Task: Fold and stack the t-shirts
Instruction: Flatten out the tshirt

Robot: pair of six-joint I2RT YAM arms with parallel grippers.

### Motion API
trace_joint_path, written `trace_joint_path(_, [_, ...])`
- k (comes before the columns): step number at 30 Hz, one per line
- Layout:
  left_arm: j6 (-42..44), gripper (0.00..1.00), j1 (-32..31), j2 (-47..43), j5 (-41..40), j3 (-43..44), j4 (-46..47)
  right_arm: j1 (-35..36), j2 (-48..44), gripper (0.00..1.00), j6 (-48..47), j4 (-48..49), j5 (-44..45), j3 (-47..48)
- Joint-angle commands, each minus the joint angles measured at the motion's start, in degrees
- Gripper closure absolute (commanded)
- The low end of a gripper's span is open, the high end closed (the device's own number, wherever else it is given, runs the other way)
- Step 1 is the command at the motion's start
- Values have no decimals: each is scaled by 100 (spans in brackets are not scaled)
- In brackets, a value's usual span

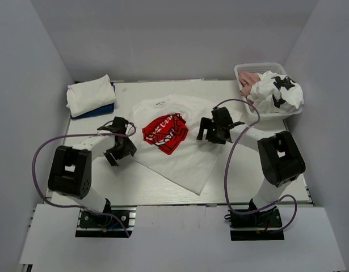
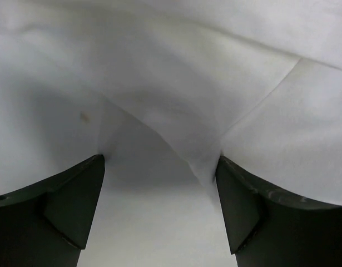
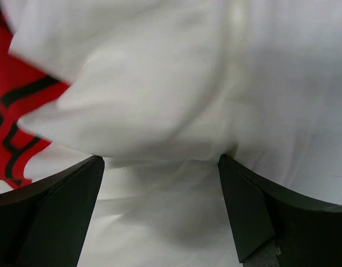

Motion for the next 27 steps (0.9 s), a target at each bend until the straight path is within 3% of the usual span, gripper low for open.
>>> trace_joint_path(1, [-13, 10, -189, -1109, 670, -610, -282, -867, 234, 10, 426, -1224, 596, -317])
trace_joint_path(3, [-13, 8, -243, -1700, 820, -794, -220, -1300, 304, 10, 418, -1224, 107, -142])
trace_joint_path(6, [-144, 0, -243, -2587, 612, -900, -272, -1625, 480, 10, 217, -1286, 129, 342])
trace_joint_path(10, [-663, 0, -243, -2855, -162, -953, -1010, -1442, -63, 11, -442, -1102, 270, 747])
trace_joint_path(13, [-743, 3, -172, -2802, -234, -1163, -994, -1222, -565, 10, -663, -1004, 418, 686])
trace_joint_path(16, [-524, 8, -234, -2802, 99, -1427, -774, -898, -1101, 10, -655, -1154, 961, 440])
trace_joint_path(22, [-382, 11, -348, -4110, 1259, -2287, -299, -598, -1708, 10, -225, -1715, 1298, 9])
trace_joint_path(27, [-576, 15, -400, -4463, 1392, -2737, -378, -527, -2277, 10, 40, -2050, 1281, -464])
